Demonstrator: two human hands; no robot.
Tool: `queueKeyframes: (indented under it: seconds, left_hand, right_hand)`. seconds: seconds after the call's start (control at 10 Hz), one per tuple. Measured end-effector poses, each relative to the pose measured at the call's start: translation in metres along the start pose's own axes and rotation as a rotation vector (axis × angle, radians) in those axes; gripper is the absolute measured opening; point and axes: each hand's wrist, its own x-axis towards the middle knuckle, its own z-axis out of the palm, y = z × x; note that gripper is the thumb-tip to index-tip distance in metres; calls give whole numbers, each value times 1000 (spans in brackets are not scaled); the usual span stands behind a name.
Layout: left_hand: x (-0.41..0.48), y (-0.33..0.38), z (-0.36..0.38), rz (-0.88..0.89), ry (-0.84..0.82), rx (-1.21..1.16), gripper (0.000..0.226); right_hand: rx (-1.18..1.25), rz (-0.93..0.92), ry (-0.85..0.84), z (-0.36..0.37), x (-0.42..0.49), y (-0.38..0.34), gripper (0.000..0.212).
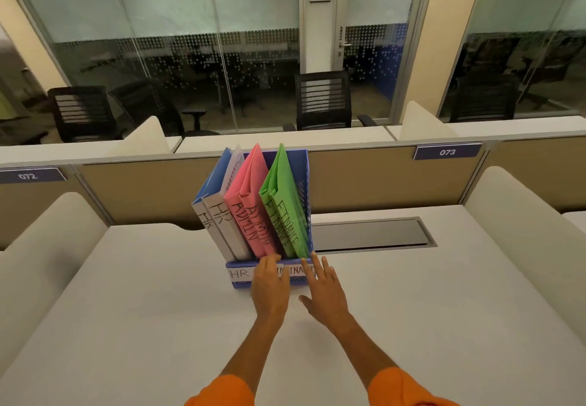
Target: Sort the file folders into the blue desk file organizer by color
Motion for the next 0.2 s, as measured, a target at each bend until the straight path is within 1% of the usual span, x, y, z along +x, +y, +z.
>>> queueKeyframes:
  seconds: [0.1, 0.2]
  left_hand:
    - [-10, -17, -16, 41, -34, 143, 42]
    - [-28, -49, -32, 113, -56, 358, 57]
  right_hand:
    - [-7, 16, 9, -3, -11, -8, 88]
    - [0, 40, 37, 4, -31, -20, 86]
